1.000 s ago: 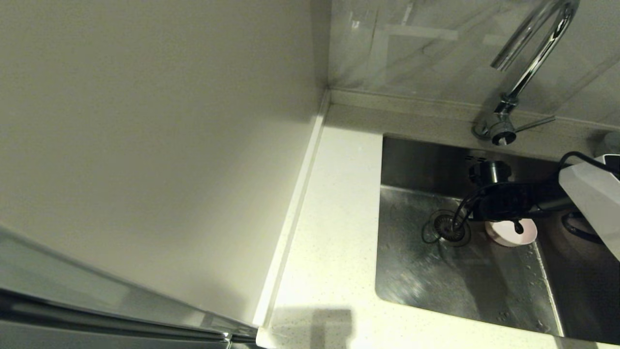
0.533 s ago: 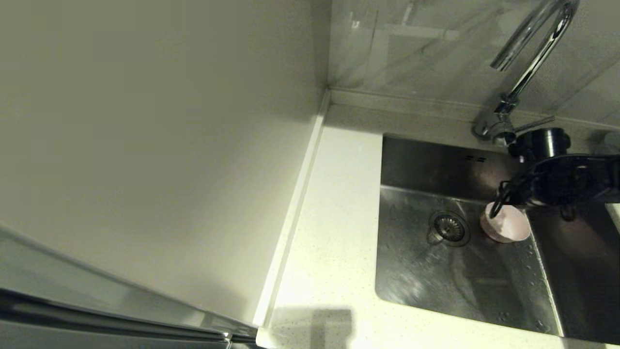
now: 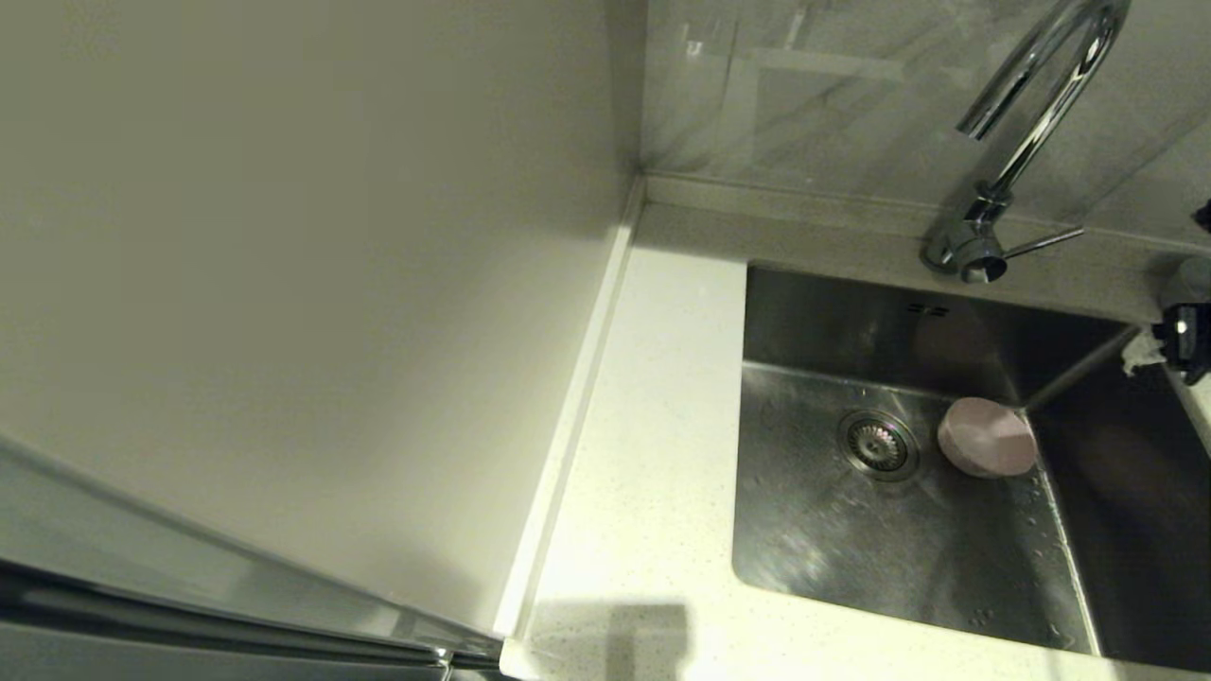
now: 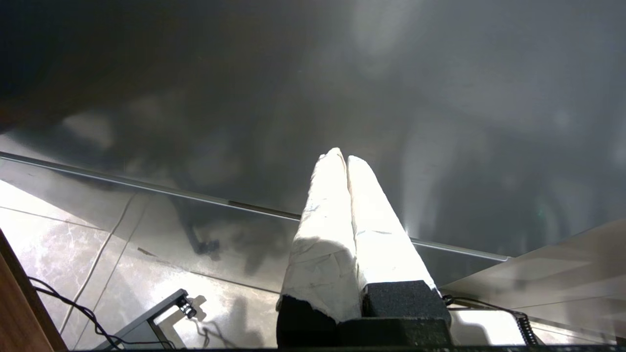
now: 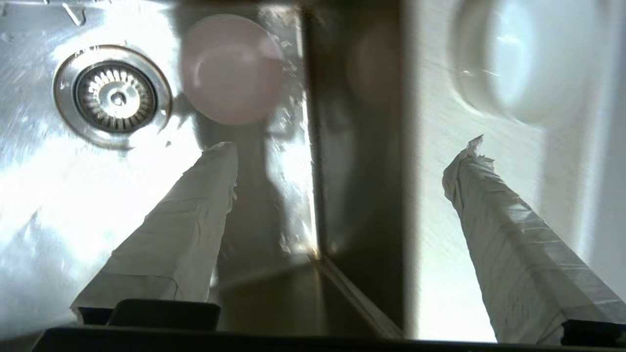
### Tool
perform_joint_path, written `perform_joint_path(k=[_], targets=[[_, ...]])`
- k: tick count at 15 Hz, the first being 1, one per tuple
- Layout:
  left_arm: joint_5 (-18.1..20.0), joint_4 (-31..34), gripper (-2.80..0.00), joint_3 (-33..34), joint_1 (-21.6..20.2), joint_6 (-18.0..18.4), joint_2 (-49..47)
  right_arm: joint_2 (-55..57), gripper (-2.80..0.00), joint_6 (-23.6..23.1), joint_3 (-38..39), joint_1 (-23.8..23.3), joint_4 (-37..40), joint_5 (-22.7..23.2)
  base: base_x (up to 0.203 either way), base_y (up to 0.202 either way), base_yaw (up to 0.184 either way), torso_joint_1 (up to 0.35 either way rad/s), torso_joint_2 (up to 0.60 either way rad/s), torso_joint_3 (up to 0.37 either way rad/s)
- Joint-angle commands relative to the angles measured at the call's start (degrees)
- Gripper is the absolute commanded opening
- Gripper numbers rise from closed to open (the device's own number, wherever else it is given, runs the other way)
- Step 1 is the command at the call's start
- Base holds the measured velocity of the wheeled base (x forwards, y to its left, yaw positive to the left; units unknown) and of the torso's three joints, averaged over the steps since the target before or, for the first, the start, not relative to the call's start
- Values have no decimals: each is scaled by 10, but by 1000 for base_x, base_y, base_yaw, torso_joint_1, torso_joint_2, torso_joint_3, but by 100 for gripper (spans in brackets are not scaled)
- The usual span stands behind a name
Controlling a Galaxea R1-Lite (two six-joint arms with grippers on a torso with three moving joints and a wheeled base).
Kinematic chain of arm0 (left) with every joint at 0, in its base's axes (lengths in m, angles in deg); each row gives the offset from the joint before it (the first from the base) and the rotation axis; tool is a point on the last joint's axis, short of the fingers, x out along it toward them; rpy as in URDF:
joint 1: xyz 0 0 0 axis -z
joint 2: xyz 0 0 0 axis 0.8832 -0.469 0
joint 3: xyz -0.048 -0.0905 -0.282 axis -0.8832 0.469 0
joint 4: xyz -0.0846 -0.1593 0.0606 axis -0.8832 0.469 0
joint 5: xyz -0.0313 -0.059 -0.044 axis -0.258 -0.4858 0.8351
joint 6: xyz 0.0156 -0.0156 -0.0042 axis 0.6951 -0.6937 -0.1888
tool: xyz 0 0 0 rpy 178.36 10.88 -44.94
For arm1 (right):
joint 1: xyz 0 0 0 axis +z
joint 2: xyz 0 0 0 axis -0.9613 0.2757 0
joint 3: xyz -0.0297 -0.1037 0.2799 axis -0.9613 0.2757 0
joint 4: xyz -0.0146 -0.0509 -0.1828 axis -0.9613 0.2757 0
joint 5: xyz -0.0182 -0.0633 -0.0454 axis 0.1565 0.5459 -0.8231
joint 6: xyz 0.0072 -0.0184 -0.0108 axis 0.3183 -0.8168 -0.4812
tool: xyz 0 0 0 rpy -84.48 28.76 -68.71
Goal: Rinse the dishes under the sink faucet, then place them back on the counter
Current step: Put a bowl into the sink
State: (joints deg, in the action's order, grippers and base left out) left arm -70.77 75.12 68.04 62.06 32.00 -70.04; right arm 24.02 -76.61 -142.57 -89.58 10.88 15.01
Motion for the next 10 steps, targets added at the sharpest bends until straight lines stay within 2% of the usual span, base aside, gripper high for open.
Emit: perform_joint_path(k=[1, 5, 10], targets=[[0, 0, -280, 0, 0, 0, 2, -34, 0, -11, -38, -28, 57, 14, 0, 0, 0, 0, 0, 0], [0, 0, -280, 0, 0, 0, 2, -24, 0, -40, -107, -90, 91, 67, 0, 0, 0, 0, 0, 0], [0, 0, -280, 0, 0, 0, 2, -13, 0, -47, -110, -140, 91, 70, 0, 0, 0, 0, 0, 0]])
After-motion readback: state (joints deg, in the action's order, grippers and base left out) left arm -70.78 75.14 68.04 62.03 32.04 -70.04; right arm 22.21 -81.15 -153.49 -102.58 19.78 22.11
